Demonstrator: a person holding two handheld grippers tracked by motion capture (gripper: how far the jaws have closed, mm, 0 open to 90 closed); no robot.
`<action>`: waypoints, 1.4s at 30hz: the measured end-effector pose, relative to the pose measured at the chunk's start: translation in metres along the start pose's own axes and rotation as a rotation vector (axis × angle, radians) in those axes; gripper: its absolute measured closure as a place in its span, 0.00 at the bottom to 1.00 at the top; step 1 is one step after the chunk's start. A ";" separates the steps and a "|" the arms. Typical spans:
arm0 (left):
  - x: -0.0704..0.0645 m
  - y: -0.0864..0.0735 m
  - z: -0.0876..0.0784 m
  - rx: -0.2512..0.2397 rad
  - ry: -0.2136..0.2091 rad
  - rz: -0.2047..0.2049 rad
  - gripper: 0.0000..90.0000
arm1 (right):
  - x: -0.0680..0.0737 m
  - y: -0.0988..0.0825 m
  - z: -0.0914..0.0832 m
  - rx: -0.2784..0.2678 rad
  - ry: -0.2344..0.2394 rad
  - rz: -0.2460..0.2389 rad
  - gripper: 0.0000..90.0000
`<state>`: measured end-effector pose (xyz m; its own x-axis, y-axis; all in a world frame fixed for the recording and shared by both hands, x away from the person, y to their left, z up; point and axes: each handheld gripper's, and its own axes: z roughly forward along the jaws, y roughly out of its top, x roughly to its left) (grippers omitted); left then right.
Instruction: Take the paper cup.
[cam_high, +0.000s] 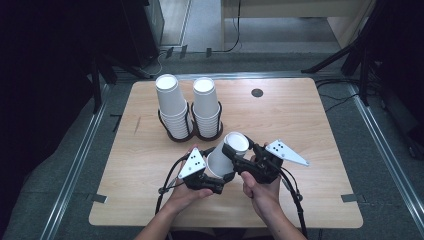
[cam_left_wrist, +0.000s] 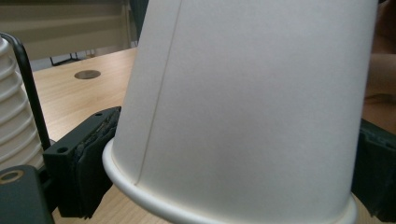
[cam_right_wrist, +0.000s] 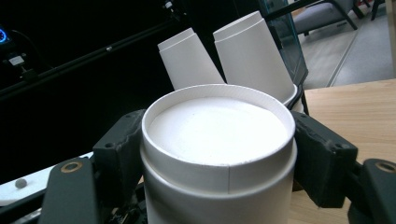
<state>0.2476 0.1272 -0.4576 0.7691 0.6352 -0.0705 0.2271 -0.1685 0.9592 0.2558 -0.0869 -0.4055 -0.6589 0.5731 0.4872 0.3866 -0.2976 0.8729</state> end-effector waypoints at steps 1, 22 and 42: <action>0.000 0.000 0.001 0.002 0.003 -0.004 0.04 | 0.000 0.000 0.000 0.002 0.003 0.004 0.29; 0.001 -0.001 0.000 0.008 -0.003 -0.007 0.07 | -0.001 0.000 0.001 0.015 0.015 0.004 0.27; 0.007 -0.001 -0.003 0.066 -0.002 0.009 0.08 | -0.002 0.016 -0.004 0.041 0.022 -0.113 0.11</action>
<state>0.2513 0.1344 -0.4581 0.7722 0.6323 -0.0629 0.2595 -0.2235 0.9395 0.2606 -0.0959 -0.3921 -0.7137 0.5844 0.3861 0.3342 -0.2004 0.9210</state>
